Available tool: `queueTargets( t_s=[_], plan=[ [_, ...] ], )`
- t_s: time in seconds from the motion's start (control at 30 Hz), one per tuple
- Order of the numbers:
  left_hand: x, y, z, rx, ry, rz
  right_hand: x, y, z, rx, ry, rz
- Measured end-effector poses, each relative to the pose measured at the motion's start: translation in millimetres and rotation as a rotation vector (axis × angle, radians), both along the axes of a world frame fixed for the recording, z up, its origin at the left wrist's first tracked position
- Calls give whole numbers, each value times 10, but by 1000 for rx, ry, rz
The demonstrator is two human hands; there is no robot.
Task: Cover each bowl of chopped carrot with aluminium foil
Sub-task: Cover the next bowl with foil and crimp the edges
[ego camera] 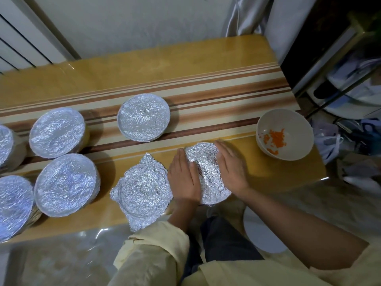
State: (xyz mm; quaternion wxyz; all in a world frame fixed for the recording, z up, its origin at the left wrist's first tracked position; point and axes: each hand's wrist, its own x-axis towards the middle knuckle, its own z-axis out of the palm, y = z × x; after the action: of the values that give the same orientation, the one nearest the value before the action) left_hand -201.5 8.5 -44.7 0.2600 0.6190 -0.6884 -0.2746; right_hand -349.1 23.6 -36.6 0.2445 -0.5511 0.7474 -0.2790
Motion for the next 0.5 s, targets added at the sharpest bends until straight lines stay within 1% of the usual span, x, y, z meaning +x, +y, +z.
queueTargets(
  t_s=[0.1,0.2,0.37,0.5],
  plan=[
    [30,3,-43,36,110,8,-8,24,-20,-30,-32,-12],
    [32,5,-43,67,171,27,-20,23,-4,-55,-85,-40],
    [33,10,-55,82,207,44,-22,33,11,-109,-134,-38],
    [47,21,-74,62,190,51,-18,30,7,-73,-107,-35]
  ],
)
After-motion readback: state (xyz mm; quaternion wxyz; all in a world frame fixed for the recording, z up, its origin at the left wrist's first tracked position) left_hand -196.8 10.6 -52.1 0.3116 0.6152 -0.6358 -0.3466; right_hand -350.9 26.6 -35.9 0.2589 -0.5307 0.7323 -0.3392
